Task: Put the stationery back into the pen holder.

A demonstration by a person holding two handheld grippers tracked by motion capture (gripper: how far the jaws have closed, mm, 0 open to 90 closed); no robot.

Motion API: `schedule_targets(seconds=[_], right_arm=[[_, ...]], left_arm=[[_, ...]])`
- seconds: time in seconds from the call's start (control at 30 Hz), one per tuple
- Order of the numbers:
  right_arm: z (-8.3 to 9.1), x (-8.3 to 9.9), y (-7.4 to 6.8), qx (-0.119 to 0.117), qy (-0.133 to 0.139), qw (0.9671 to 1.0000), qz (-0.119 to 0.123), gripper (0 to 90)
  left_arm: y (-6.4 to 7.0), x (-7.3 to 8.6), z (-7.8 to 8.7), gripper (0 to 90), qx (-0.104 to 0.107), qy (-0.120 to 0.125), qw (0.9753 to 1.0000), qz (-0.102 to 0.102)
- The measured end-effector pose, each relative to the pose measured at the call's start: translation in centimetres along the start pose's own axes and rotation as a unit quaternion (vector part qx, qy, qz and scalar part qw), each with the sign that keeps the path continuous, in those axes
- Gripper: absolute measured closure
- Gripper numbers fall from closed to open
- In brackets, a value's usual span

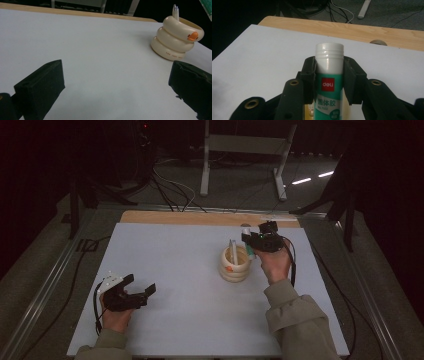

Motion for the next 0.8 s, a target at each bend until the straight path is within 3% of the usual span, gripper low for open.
schedule_targets(seconds=[0.8], right_arm=[[-0.9,-0.3,-1.5,-0.008,0.007,0.9999,0.002,65.6]], left_arm=[[0.0,0.0,0.0,0.7,0.001,0.000,1.0000,-0.001]])
Point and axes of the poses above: each handheld gripper's, and its own axes: z roughly backward along the jaws, x roughly out of its underside, y roughly to its right, the point moved 9 cm from there along -z, roughly forward along the jaws, and after that the axes turned 8 degrees about x, right-handed, at the moved point
